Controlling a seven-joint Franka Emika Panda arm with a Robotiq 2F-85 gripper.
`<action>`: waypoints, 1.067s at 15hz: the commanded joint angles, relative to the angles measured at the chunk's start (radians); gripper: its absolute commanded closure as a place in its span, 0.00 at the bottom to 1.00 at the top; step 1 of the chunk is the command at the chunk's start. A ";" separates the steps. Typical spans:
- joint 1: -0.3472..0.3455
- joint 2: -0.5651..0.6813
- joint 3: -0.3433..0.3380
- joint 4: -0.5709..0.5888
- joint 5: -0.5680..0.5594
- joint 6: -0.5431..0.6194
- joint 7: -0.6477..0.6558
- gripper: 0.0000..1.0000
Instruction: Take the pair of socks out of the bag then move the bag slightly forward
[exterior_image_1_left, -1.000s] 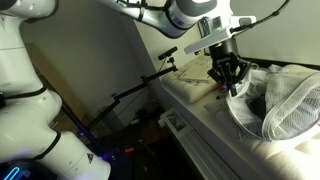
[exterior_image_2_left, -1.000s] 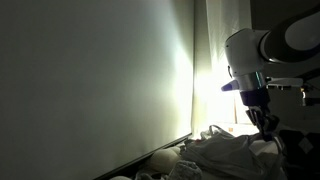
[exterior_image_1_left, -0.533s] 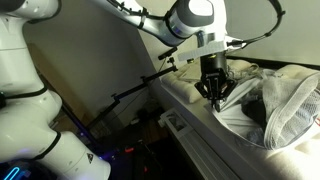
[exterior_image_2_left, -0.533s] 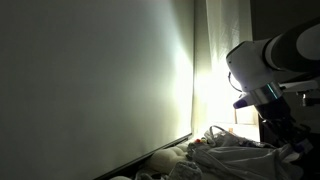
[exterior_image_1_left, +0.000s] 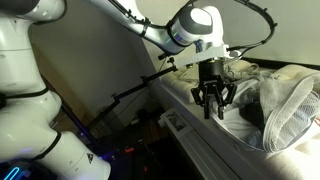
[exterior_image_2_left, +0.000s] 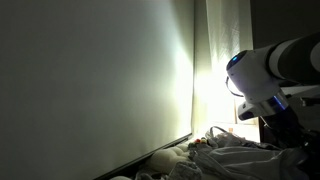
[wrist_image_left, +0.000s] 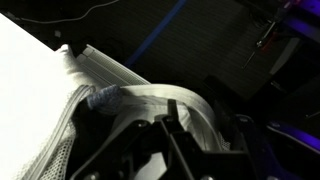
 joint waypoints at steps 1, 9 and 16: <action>-0.008 -0.033 0.008 -0.009 -0.029 -0.020 -0.007 0.26; -0.067 -0.139 0.004 0.015 0.065 0.027 -0.020 0.00; -0.110 -0.104 0.002 0.009 0.193 0.270 0.039 0.00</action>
